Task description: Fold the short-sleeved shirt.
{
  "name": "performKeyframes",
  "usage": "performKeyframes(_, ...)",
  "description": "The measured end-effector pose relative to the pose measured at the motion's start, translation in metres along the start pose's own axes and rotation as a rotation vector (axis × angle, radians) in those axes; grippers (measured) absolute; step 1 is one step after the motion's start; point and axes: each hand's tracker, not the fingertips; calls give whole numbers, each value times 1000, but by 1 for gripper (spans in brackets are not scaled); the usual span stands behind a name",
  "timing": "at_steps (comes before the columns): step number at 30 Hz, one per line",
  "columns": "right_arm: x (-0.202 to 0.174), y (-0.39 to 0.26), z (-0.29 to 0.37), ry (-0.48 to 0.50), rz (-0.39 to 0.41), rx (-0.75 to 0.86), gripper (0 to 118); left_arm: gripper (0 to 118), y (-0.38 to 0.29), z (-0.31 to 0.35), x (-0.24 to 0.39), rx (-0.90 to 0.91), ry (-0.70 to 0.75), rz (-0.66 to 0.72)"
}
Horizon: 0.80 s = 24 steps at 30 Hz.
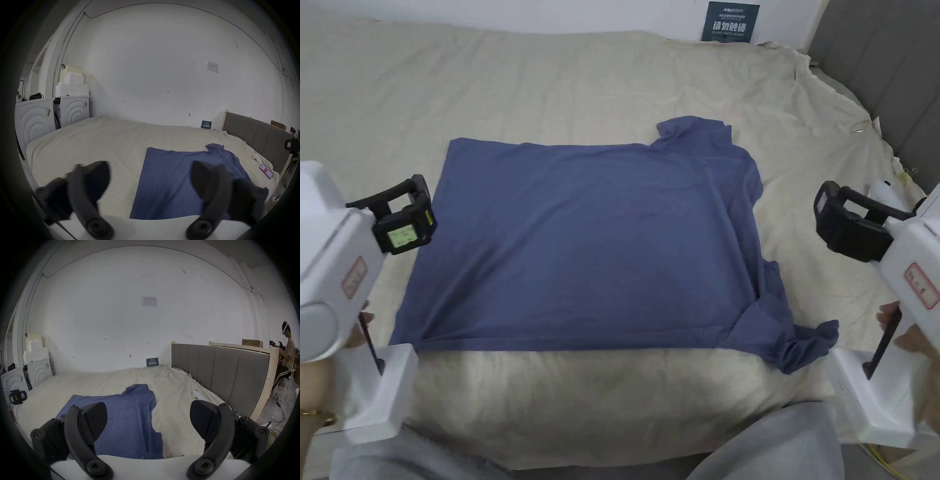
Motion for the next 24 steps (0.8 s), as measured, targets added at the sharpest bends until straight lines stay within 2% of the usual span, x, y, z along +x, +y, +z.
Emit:
performKeyframes(1,-3,-4,1,8,-14,-2,104,69,-3,2,3,8,-4,-11)
performKeyframes(3,-9,-13,3,21,-25,3,99,37,-8,2,10,8,-12,-28)
performKeyframes(4,-11,-15,3,29,-20,0,90,19,-9,2,12,5,-26,-28)
performKeyframes(6,-15,-22,5,60,-7,-9,63,1,-13,3,12,-15,-77,-3)
performKeyframes(7,-17,-24,6,61,-8,-7,40,0,-14,3,13,-16,-98,6)
performKeyframes(9,-18,-27,4,74,0,-20,6,0,-15,5,14,-20,-102,-2)
performKeyframes(11,-20,-30,5,71,-1,-17,0,0,-17,6,16,-25,-101,-16)
performKeyframes(14,-20,-28,5,90,-20,-38,0,0,-20,7,15,-36,-107,-25)
performKeyframes(24,-23,-25,0,73,-1,-92,0,0,-23,6,11,-32,-91,-17)
